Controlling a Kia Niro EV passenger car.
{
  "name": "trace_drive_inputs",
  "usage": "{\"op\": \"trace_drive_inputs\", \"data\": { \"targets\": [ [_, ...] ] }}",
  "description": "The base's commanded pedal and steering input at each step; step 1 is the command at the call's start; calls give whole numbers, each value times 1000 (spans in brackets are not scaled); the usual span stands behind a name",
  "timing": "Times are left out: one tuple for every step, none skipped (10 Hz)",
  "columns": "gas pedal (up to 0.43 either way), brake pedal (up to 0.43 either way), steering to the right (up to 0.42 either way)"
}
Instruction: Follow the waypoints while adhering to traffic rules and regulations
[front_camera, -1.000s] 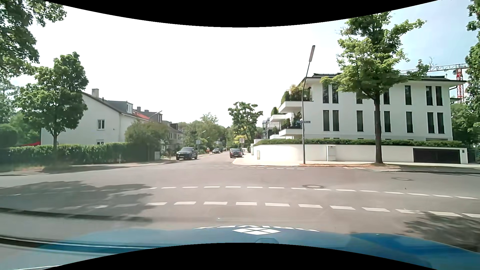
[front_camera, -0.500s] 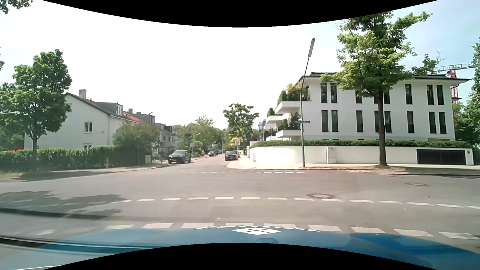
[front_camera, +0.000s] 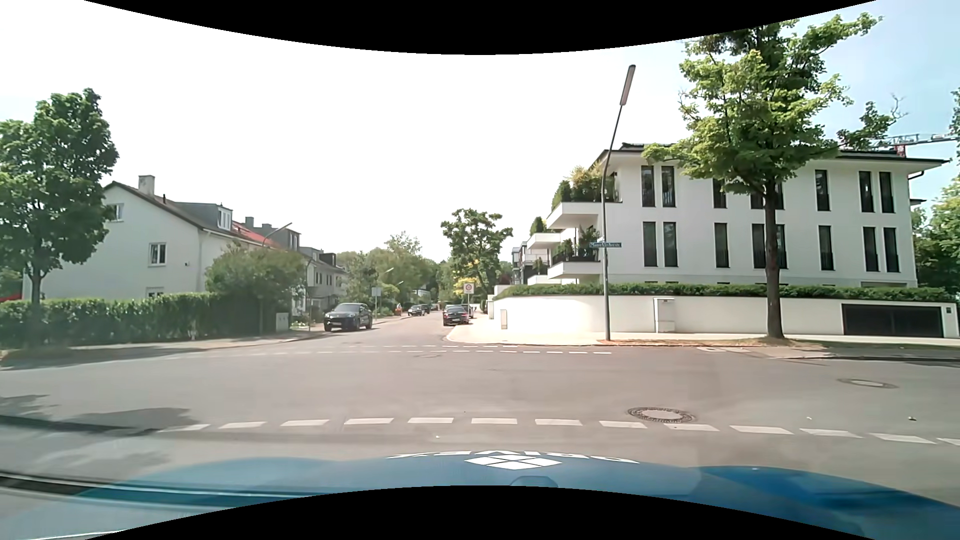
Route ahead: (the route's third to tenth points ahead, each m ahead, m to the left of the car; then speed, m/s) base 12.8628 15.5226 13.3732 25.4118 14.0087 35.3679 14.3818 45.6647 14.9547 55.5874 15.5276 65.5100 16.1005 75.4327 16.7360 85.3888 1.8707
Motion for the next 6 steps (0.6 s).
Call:
{"op": "trace_drive_inputs", "data": {
  "targets": [
    [0,0,32],
    [0,0,29],
    [0,0,26],
    [0,30,17],
    [0,85,1],
    [0,128,-11]
  ]
}}
